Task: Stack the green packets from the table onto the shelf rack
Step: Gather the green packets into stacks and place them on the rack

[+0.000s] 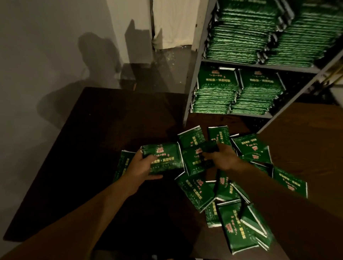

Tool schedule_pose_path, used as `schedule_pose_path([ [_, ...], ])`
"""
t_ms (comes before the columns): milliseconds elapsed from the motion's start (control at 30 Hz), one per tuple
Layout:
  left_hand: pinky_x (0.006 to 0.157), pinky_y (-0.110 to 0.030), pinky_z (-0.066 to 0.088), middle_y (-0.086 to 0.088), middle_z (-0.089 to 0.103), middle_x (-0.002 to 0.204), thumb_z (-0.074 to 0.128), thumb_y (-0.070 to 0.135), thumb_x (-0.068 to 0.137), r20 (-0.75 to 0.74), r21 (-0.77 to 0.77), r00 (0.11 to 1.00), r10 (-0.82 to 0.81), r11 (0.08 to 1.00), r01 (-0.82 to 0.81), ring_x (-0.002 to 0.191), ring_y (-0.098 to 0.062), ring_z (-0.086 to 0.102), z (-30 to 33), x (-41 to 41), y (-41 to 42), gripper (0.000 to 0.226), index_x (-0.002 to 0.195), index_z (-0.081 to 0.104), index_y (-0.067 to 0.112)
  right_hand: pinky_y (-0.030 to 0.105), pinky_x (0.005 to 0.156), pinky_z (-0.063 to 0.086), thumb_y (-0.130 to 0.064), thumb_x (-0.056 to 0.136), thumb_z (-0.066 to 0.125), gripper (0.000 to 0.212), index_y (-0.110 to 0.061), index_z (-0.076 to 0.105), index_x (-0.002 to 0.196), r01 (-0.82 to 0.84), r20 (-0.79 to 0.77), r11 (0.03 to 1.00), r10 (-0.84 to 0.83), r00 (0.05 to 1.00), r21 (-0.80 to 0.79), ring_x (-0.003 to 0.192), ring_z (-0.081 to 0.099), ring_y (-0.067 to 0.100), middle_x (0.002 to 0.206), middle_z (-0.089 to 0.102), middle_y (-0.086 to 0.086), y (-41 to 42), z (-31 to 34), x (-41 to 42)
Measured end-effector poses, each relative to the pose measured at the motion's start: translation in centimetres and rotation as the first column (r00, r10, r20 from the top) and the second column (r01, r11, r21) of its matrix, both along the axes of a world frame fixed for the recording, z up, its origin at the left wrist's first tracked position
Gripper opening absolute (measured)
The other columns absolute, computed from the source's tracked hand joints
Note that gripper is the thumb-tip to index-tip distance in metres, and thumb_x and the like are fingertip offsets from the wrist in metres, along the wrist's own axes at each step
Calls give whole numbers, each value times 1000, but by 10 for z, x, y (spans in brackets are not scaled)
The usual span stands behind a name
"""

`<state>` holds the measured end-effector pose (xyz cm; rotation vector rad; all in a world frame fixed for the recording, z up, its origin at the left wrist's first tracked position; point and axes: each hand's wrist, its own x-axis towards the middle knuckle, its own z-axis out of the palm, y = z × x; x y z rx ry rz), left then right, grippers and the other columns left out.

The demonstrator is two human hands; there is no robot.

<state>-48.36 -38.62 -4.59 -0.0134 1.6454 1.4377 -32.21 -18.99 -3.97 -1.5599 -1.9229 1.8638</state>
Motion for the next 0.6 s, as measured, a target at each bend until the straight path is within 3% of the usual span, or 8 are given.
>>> schedule_pose_path([
  [167,78,-41,61,0,62,117,53,7,102,-149,95,989,5,995,10,104,-21,65,15,10,19,31,129,48,23,28,66,54,2,92,64,16,-8,63,104,11,-98,997,-19,995,-80,82,64,20,97,67,8,5,17,25],
  [267,86,-43,60,-4,64,122,57,9,100,-99,107,995,-2,994,13,109,-24,66,16,22,28,27,123,55,23,42,92,51,-4,91,64,23,-13,65,113,-82,-176,971,42,984,-223,107,62,26,113,69,9,5,20,42],
  [333,95,-52,56,-6,65,125,60,13,99,3,120,1000,-11,993,11,113,-25,65,18,33,33,23,119,59,24,46,98,50,-6,91,64,30,-14,64,120,-76,-199,946,13,980,-314,113,61,28,119,69,9,3,19,47],
  [400,97,-60,52,-8,64,131,60,17,99,120,159,992,-25,987,5,118,-28,62,20,46,38,30,128,58,21,44,93,53,-3,92,63,31,-11,61,122,-31,-215,930,-51,975,-365,113,62,29,121,67,11,-3,16,51],
  [500,89,-56,55,-20,61,133,62,22,95,207,222,975,-78,975,30,112,-31,65,25,61,44,43,137,53,13,42,85,55,2,93,61,26,-10,61,116,17,-246,933,-112,963,-359,107,61,24,117,65,10,-15,17,55],
  [600,86,-55,57,-14,65,132,60,21,97,227,255,966,-125,965,65,116,-34,65,30,70,46,40,136,54,19,33,73,55,0,94,62,22,-16,62,109,-41,-220,964,-19,975,-264,98,62,17,106,66,3,-21,15,60],
])
